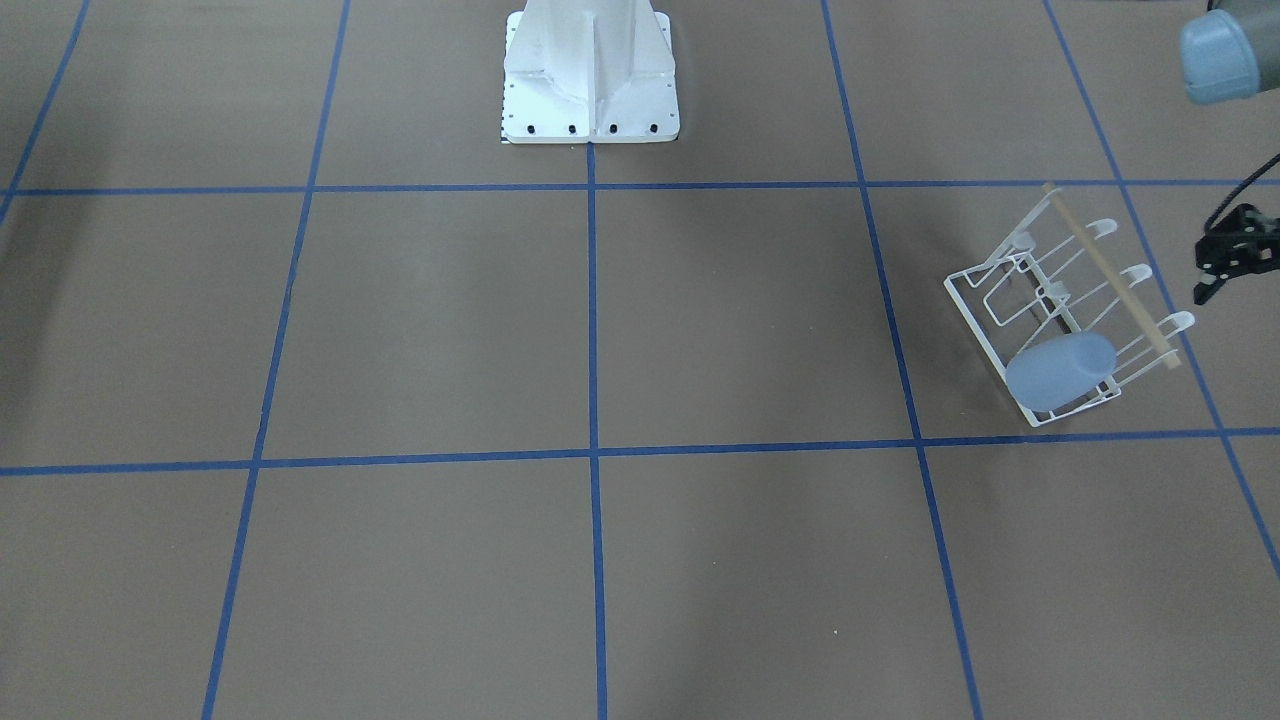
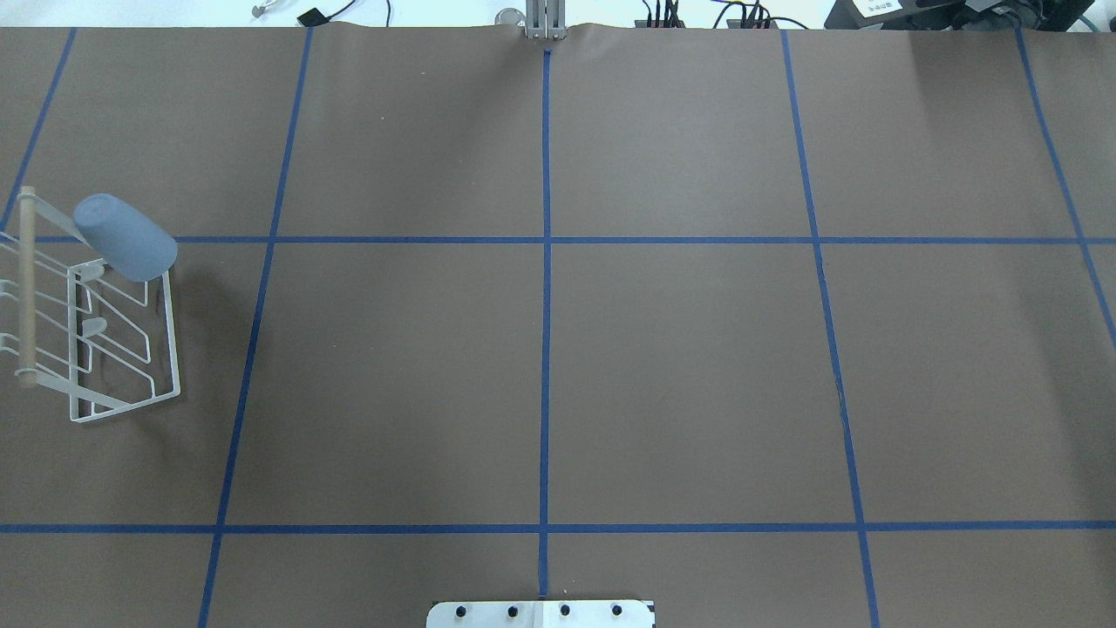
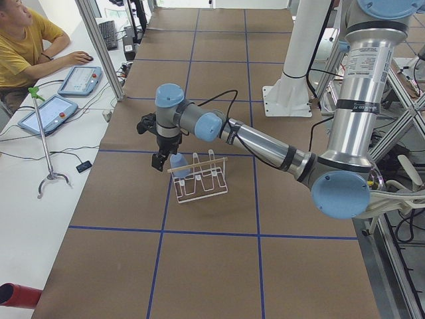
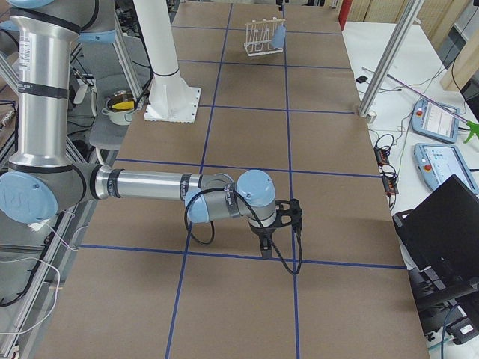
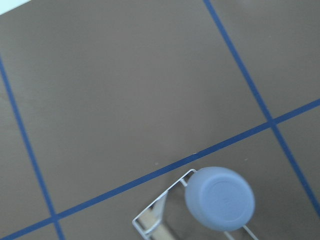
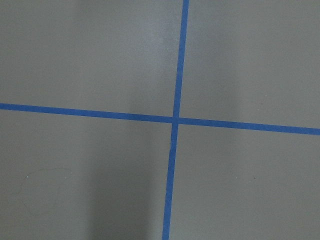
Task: Hang cup on cup holder
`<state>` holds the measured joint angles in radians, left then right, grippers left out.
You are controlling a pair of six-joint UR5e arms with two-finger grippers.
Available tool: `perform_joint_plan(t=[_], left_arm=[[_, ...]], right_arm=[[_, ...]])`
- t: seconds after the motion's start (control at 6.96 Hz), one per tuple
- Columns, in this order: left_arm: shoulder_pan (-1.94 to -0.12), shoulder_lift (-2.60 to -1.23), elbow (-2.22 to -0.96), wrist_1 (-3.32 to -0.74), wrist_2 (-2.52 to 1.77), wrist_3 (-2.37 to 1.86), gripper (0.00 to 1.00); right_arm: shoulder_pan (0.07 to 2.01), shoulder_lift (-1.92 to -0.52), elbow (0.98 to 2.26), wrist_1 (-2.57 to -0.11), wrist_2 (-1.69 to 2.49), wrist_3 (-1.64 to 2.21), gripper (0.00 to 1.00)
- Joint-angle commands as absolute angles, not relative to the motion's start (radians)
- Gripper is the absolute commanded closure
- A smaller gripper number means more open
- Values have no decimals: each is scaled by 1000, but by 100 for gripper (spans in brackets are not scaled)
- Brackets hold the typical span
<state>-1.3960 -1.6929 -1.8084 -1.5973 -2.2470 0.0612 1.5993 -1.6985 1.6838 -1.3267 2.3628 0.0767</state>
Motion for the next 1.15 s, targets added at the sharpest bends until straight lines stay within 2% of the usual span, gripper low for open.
perform_joint_plan(t=[0.0,0.29,0.58,1.01], left_arm=[[-1558,-1665,-1653,-1601,-2379,286,1],[-1583,-1611,-1640,-1591,-2356,336,1],[-1651,-1531,-1644,-1579,-2378,322,1],[-1651,-1503,-1641,-1595,-2385,328,1]], right_arm=[[1611,-1701,1683,-1327,2356,72,0],[1641,-1694,1698,-1436,2362,26,0],[1693,-1686,1802,-1673,2353,-62,0],[1710,-1695,1796,-1668,2254,-84,0]])
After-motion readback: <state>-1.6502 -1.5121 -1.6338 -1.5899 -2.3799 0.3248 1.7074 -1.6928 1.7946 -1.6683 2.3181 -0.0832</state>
